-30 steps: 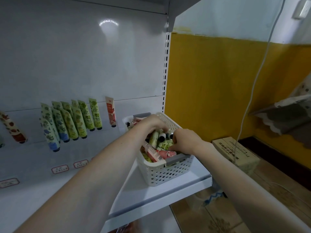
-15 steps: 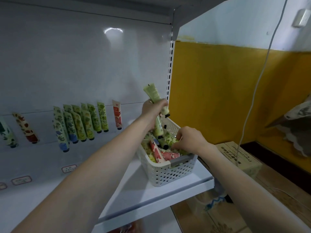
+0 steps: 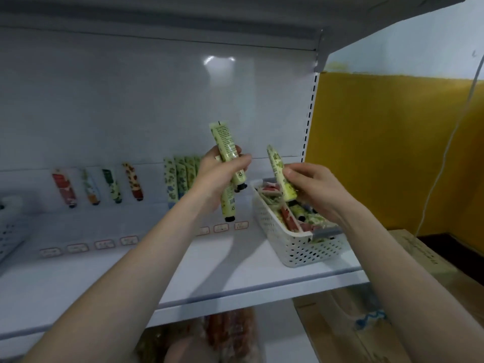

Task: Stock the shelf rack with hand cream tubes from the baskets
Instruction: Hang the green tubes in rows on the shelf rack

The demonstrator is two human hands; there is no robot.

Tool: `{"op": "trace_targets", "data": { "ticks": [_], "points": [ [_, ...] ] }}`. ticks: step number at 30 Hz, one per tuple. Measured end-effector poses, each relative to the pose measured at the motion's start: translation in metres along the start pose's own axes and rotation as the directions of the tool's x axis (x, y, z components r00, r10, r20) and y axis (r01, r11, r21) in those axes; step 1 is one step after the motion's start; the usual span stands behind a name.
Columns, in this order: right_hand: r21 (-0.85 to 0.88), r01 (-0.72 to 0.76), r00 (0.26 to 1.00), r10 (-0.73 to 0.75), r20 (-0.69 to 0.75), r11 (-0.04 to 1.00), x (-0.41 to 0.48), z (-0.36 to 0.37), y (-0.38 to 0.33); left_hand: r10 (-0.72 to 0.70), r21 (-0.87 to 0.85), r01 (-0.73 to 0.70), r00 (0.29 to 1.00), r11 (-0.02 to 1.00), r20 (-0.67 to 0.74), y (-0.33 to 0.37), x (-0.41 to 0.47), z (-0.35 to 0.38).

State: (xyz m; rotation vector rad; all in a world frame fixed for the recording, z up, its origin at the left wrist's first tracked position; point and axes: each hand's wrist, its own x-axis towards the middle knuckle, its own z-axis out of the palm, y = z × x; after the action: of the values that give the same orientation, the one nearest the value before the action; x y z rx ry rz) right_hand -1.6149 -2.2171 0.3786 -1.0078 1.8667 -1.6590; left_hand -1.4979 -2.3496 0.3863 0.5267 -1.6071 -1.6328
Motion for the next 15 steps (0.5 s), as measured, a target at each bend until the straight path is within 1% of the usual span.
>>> {"op": "trace_targets", "data": {
  "ticks": [1,2,6,11,15],
  "points": [
    [0.094,-0.023,0.998,0.018,0.059,0.995,-0.004,0.011,-0.001,0.015,0.01,-0.015,1.0,1.0,-0.005,0.002,-0.008,-0.012],
    [0.139,-0.028,0.995,0.015,0.097,0.99,-0.008,0.023,-0.001,0.034,0.014,-0.033,0.999,0.999,-0.013,0.004,-0.017,-0.025],
    [0.098,0.017,0.983,-0.034,0.179,0.995,-0.021,0.075,0.002,0.113,0.107,-0.107,0.993,0.988,-0.044,0.009,-0.048,-0.069],
    [0.039,0.07,0.952,-0.079,0.295,0.997,-0.036,0.125,0.004,0.14,0.151,-0.117,0.979,0.982,-0.149,0.013,-0.077,-0.115],
    [0.109,0.018,0.914,-0.06,0.4,0.994,-0.045,0.149,0.007,0.124,0.174,-0.089,0.972,0.981,-0.198,0.008,-0.091,-0.141]
  ]
}}
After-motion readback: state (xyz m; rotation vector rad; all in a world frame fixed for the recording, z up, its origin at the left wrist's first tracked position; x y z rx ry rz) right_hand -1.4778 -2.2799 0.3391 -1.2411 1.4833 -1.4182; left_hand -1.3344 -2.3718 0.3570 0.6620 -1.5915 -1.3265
